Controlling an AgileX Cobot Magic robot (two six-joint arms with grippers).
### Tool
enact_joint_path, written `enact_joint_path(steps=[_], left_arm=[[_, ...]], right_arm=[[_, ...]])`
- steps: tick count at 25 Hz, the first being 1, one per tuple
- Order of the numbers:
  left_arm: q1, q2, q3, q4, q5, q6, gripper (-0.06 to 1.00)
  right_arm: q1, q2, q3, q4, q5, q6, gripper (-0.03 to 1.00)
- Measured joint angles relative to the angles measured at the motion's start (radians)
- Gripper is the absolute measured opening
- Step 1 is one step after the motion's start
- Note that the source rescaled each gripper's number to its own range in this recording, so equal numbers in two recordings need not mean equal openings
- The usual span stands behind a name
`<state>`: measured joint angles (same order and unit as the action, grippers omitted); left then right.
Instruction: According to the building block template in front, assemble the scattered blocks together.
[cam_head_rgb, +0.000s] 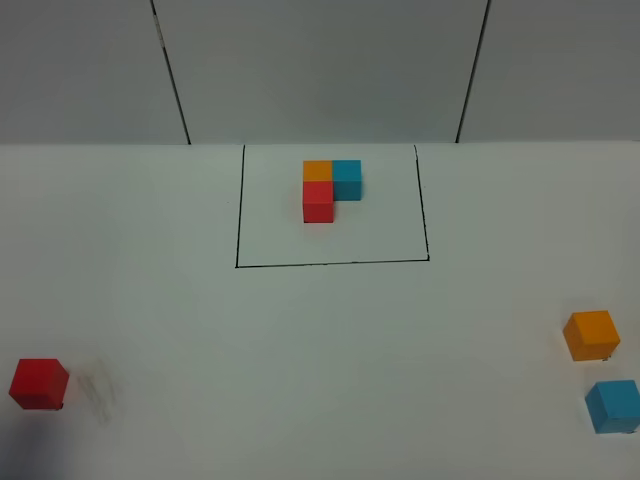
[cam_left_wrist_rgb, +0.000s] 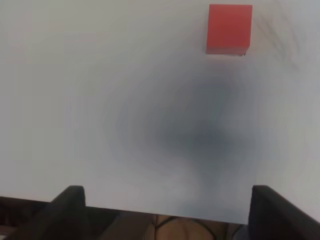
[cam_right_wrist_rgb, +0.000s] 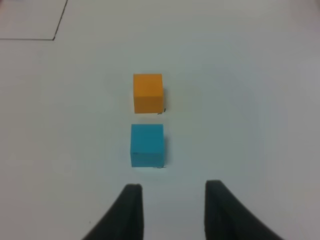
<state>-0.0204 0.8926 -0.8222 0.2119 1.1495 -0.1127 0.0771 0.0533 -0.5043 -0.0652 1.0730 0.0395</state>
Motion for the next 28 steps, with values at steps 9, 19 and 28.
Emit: enact_joint_path(steps=[9, 19, 28], left_arm=[[0.0, 0.153, 0.0, 0.0, -0.111, -0.028, 0.69], [0.0, 0.232, 0.0, 0.001, -0.227, -0.032, 0.69], [0.0, 0.333, 0.0, 0.001, -0.302, -0.035, 0.69]], right_arm=[[0.0, 0.0, 0.0, 0.0, 0.0, 0.0, 0.0], [0.0, 0.0, 0.0, 0.0, 0.0, 0.0, 0.0], [0.0, 0.0, 0.0, 0.0, 0.0, 0.0, 0.0]])
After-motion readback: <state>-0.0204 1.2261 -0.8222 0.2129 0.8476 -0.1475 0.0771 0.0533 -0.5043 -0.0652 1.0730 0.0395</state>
